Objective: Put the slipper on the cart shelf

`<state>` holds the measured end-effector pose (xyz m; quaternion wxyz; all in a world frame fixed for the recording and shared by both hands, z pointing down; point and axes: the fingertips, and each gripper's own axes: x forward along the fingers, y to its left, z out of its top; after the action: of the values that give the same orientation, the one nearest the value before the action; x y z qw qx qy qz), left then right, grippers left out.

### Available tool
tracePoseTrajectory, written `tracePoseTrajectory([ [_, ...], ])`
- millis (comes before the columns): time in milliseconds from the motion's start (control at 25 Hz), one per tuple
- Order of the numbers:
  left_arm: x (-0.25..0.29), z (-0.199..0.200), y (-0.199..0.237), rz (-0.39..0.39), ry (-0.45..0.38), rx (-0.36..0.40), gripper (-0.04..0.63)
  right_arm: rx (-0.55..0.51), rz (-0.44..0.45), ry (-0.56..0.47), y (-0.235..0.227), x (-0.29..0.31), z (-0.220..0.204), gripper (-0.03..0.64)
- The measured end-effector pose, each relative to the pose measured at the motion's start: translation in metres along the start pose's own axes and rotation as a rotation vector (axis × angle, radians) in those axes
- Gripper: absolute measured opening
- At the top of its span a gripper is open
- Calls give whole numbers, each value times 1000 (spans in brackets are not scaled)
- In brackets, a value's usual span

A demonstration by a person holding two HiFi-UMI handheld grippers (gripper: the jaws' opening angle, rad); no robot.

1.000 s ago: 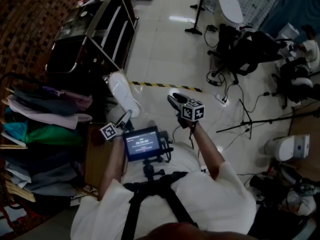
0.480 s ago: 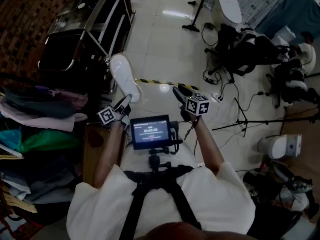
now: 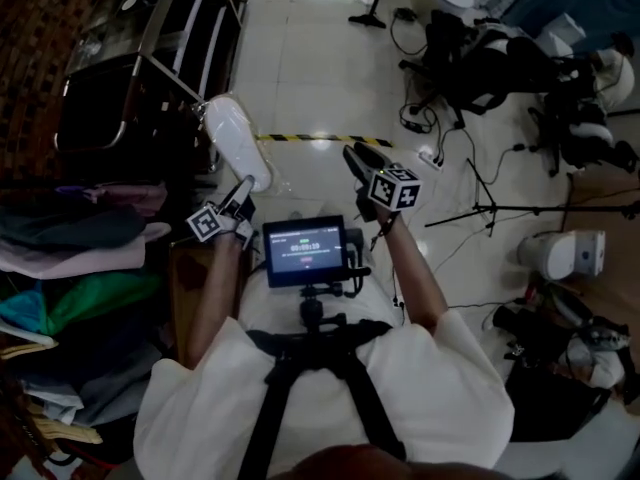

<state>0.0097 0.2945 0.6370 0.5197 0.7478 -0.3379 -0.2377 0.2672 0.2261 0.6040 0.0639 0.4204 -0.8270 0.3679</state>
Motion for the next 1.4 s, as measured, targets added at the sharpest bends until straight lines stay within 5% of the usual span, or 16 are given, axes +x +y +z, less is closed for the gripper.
tracePoseTrajectory([
  [160, 21, -6, 7, 10, 2, -65, 49, 17, -28, -5, -22, -10, 6, 152],
  [800, 152, -13, -21, 36, 2, -83, 49, 76, -69, -36, -128, -25, 87, 144],
  [920, 164, -14, -20, 56, -7, -72, 49, 71, -129, -81, -156, -37, 103, 121],
  [1240, 180, -19, -12, 94, -48, -49, 49, 107, -125, -79, -207, -49, 116, 121],
  [1400, 191, -31, -8, 109, -73, -97, 49, 112, -127, -57, -223, -47, 115, 121],
])
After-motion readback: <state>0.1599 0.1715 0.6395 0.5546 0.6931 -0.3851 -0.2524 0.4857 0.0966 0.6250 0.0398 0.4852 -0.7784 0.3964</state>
